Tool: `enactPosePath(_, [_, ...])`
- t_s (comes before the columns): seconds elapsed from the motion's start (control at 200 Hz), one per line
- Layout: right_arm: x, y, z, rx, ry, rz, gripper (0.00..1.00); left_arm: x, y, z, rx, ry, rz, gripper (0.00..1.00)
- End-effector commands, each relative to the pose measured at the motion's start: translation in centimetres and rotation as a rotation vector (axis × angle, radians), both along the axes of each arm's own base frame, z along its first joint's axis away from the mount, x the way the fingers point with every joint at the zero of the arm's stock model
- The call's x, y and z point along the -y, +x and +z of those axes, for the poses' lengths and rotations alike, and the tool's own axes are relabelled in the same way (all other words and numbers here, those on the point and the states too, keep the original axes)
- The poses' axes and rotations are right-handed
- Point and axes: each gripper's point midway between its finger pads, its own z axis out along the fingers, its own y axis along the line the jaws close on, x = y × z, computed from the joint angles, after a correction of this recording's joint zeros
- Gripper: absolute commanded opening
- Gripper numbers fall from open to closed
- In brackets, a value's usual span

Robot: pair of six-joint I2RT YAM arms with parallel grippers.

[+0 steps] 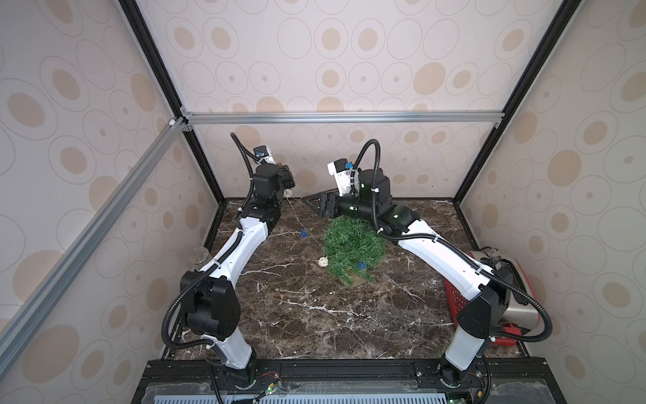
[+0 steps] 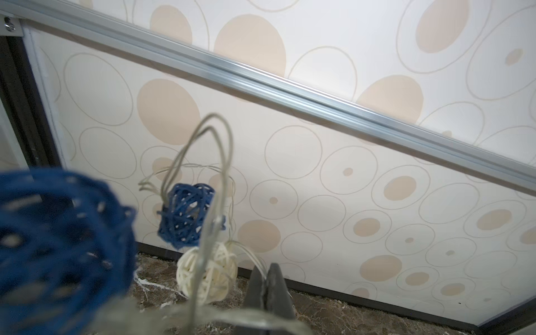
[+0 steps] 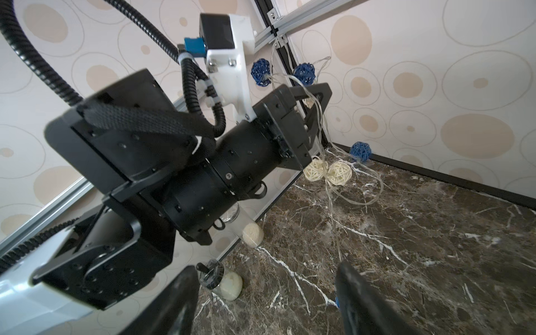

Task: Remove string lights from the small christmas tree
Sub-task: Remove the light string from the Christmas tree.

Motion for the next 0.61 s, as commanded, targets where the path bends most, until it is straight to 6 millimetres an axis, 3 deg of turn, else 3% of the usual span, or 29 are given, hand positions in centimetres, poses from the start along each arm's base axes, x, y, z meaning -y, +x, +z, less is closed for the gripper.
enactPosePath(0.0, [0.6,-1.5,1.2,0.053,-0.003,0.036,0.76,-0.3,-2.3,3.4,0.069,-0.027,-0.026,0.0])
enactPosePath(0.601, [2.0,-4.2,-0.8,0.14,-0.118,0.014,0.76,0.3,-10.3,4.8,0.102,-0.165,-0.17,0.0])
